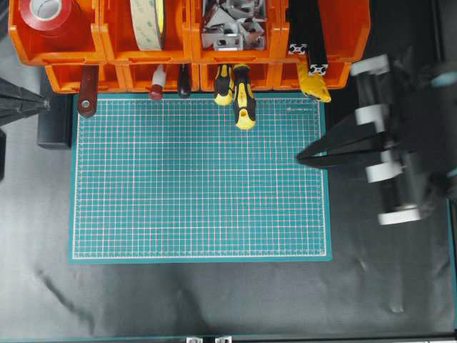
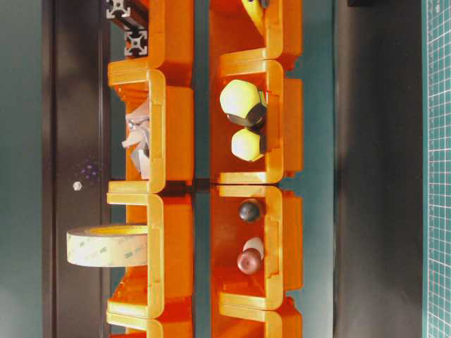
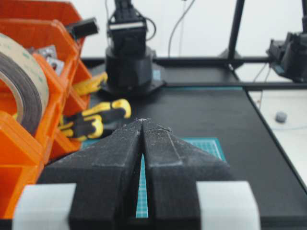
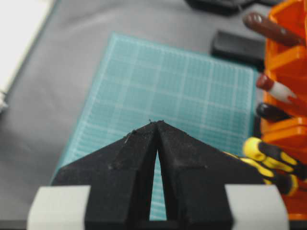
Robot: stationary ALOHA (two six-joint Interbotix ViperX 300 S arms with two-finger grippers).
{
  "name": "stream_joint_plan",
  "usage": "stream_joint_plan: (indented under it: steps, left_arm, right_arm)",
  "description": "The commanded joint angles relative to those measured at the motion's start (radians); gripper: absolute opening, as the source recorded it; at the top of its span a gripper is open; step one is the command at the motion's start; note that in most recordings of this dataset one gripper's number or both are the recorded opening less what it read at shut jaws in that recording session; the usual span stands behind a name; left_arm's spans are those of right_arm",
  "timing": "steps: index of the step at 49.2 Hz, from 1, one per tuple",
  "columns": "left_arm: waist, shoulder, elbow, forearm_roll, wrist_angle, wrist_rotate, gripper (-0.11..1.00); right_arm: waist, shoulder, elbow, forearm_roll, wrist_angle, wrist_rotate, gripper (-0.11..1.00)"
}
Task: Pick screwdriver from container rack with right arm.
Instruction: 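Move the right gripper in over the mat toward the rack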
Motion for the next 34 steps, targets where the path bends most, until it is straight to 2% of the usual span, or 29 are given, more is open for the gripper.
stream_joint_plan:
  steps: [1,8,12,16,23,29,32,34]
  left_arm:
    - [-0.009,0.012,-0.031,0.003,0.003,-0.003,0.00]
    - [-0.018,0.011,-0.031,0.003,0.005,-0.003,0.00]
    - [-0.020,0.012,-0.032,0.003,0.005,-0.003,0.00]
    - [-0.020,0.015,-0.031,0.003,0.005,-0.003,0.00]
    - [-0.021,0.012,-0.031,0.003,0.011,-0.003,0.00]
    - [-0.023,0.011,-0.031,0.003,0.020,-0.003,0.00]
    - [-0.023,0.014,-0.031,0.003,0.020,-0.003,0.00]
    - [-0.023,0.014,-0.031,0.003,0.021,-0.003,0.00]
  right_arm:
    - [0.015,0.057,-0.052,-0.060,0.063,0.003,0.00]
    - [0.038,0.133,-0.071,-0.144,0.152,0.005,0.00]
    - [0.055,0.176,-0.083,-0.218,0.207,0.006,0.00]
    - [0.081,0.227,-0.094,-0.318,0.281,0.014,0.00]
    - [0.147,0.322,-0.120,-0.540,0.459,0.077,0.00]
    - [0.224,0.382,-0.120,-0.753,0.623,0.175,0.00]
    - [0.256,0.403,-0.114,-0.831,0.695,0.236,0.00]
    - [0.278,0.413,-0.104,-0.867,0.732,0.281,0.00]
